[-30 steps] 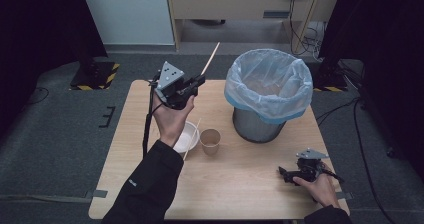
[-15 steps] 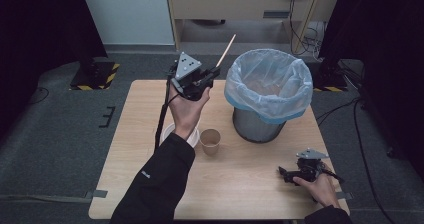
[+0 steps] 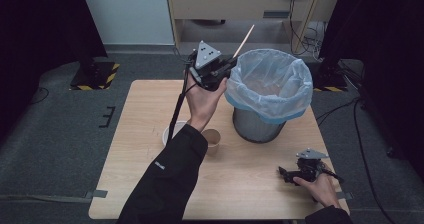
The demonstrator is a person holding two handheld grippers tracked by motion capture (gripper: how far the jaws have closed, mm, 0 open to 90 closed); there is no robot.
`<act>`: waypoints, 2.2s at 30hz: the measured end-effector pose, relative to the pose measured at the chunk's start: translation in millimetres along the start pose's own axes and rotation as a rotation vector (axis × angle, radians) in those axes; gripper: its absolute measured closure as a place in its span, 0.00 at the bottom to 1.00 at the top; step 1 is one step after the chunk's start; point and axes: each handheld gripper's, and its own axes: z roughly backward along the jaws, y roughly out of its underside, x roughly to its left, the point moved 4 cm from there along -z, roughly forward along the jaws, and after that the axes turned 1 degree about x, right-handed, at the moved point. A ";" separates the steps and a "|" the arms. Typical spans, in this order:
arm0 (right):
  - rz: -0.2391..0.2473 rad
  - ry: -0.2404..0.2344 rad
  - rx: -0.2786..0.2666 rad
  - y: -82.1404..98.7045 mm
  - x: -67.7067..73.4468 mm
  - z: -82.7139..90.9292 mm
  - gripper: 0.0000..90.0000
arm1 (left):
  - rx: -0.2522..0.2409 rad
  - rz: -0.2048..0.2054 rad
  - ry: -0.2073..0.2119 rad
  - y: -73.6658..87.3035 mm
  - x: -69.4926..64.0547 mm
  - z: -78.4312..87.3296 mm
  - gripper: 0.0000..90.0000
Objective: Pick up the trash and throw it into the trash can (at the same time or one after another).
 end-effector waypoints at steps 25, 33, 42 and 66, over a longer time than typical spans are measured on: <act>0.001 0.000 0.002 0.0 -0.1 0.1 0.01 | -0.026 0.024 0.061 -21.6 -25.8 -61.0 0.94; 0.001 0.000 0.002 0.0 0.0 0.1 0.01 | -0.015 0.025 0.076 -24.1 -34.6 -82.0 0.94; 0.002 0.000 0.003 0.1 -0.1 0.2 0.01 | 0.033 0.020 0.094 -8.3 -39.6 -104.8 0.94; -0.006 -0.001 0.003 0.2 0.7 0.2 0.01 | 0.028 0.010 0.134 -9.6 -17.7 -38.4 0.54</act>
